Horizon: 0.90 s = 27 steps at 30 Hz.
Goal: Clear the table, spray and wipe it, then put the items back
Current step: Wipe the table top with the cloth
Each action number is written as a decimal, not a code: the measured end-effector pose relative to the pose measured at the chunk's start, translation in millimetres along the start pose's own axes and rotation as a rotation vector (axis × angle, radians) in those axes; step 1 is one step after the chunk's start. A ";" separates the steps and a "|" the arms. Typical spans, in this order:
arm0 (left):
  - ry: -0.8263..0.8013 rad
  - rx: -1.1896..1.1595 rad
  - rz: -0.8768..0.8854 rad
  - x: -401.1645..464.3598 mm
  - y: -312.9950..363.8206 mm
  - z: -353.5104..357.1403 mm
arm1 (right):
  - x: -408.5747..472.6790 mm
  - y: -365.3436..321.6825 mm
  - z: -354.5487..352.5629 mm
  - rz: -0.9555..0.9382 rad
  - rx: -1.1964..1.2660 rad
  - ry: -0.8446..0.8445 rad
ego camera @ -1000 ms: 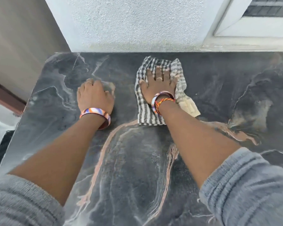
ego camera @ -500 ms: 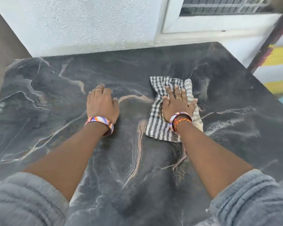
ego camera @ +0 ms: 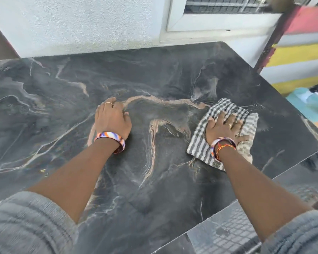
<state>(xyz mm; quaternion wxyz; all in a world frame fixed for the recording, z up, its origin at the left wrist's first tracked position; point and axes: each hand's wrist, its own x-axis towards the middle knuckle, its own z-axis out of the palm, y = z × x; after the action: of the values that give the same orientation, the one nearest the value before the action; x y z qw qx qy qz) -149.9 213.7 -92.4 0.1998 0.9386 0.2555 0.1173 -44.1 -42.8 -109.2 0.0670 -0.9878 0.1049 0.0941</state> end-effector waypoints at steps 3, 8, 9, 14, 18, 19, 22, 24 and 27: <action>0.020 -0.005 -0.037 -6.2 -10.8 -9.4 | -25.1 -34.7 10.3 -0.163 -0.016 0.009; 0.105 -0.006 -0.121 -26.7 -33.9 -30.5 | -82.7 -90.2 29.9 -0.530 -0.040 -0.013; 0.124 0.002 -0.143 -33.9 -39.6 -35.1 | -98.6 -97.9 34.7 -0.627 -0.047 -0.027; 0.223 0.057 -0.213 -74.2 -57.7 -52.3 | -180.1 -103.9 52.8 -1.058 -0.112 -0.079; 0.225 0.074 -0.209 -113.1 -45.7 -53.8 | -207.8 -59.8 55.9 -1.256 -0.174 -0.073; 0.206 0.082 -0.191 -124.1 -38.5 -52.0 | -207.0 -43.7 53.7 -1.269 -0.171 -0.071; 0.146 0.076 -0.104 -153.2 -15.7 -44.3 | -190.4 8.7 45.0 -1.244 -0.124 -0.040; 0.106 0.081 -0.034 -170.8 -0.6 -37.2 | -170.4 46.4 36.4 -1.169 -0.092 -0.011; 0.069 0.079 0.021 -188.2 16.2 -29.2 | -128.1 94.3 20.6 -1.008 -0.072 0.031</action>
<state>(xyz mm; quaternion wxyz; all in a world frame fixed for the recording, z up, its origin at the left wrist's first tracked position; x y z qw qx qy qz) -310.8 111.1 -81.6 0.1524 0.9438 0.2569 0.1418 -191.5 -106.1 -114.2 0.0684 -0.9185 -0.3876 0.0387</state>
